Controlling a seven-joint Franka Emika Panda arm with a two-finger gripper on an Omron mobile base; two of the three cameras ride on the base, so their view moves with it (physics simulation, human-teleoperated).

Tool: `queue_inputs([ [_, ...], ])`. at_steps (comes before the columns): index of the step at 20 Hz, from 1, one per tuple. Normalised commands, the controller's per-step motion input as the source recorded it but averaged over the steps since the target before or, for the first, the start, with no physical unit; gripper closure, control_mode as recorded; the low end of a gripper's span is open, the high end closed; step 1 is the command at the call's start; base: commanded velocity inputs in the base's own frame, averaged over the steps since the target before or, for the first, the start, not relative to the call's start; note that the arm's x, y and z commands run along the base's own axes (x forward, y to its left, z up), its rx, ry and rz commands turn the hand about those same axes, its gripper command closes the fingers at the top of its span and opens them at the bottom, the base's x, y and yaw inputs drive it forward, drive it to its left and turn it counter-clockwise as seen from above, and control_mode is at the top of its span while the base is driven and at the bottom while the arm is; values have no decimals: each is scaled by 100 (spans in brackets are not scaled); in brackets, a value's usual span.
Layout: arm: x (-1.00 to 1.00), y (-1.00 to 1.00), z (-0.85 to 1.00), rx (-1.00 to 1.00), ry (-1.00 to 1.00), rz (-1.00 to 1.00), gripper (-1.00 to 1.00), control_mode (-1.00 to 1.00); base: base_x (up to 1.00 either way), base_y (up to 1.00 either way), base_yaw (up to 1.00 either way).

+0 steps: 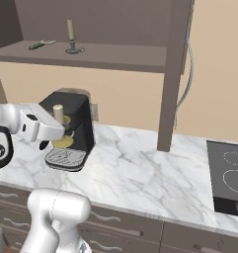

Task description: Pick the candle and candle from the dining table and place them in the open cabinet. Close the cabinet after placing the objects.

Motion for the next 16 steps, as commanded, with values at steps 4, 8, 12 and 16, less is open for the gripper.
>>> queue_inputs([
  [4,-5,7,15,0,-21,4,100,-100,0,0,0],
  [8,0,0,48,0,-2,20,100,-100,0,0,0],
  [12,4,0,55,0,12,25,100,-100,0,0,0],
  [16,9,-1,54,0,5,29,100,-100,0,0,0],
])
